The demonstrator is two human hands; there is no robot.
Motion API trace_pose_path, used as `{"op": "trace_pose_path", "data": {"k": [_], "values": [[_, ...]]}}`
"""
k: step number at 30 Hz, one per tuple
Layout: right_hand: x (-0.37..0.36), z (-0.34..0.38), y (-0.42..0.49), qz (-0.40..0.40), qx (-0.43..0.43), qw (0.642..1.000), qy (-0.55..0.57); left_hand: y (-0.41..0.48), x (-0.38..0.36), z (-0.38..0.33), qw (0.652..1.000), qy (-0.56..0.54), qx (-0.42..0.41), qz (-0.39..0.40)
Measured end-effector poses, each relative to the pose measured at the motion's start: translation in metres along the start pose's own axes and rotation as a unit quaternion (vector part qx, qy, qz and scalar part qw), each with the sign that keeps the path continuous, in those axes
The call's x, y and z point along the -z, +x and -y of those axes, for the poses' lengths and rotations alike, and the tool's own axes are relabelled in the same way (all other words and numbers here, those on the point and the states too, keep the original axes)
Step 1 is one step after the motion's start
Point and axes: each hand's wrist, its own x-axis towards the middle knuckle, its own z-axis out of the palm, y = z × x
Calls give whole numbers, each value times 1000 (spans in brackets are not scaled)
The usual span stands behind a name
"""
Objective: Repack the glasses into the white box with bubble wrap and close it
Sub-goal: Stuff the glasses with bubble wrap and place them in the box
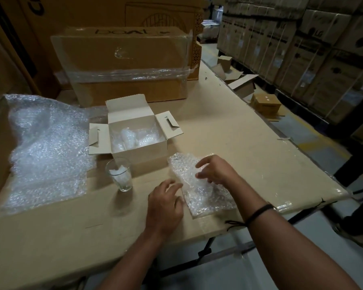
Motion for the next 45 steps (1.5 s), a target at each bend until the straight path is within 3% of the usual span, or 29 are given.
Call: {"op": "trace_pose_path", "data": {"k": [2, 6, 11, 13, 17, 21, 25, 28, 30, 37, 42, 45], "values": [[-6, -2, 6, -12, 18, 996, -88, -7, 2, -8, 998, 65, 11, 2], [-16, -6, 9, -19, 39, 983, -181, -10, 0, -19, 983, 144, 16, 110], [-9, -14, 6, -60, 34, 974, -215, -3, 8, -17, 997, 75, 2, 1], [-3, -16, 4, -41, 34, 972, -229, 0, 12, -9, 997, 60, 9, -38], [7, -14, -2, 31, 32, 961, -274, 9, 16, 6, 998, 33, 44, -24], [9, -9, -1, -34, 104, 966, -235, 6, 22, 11, 996, 3, 77, -40], [-6, -9, 8, -85, 197, 946, -242, 1, 25, 10, 993, -3, 113, -44], [-18, -10, 20, -113, 196, 949, -221, 6, 28, 7, 983, 94, 157, 1], [-22, -8, 29, -132, 164, 963, -166, 8, 29, 6, 983, 93, 157, 27], [-27, 8, 49, 6, 111, 984, -140, 3, 35, 12, 988, -73, 137, -26], [-19, 14, 48, 30, 153, 983, -96, 0, 33, 12, 986, -93, 89, -108], [-11, 6, 46, 2, 166, 986, 16, 3, 31, 14, 982, -80, 64, -157]]}}
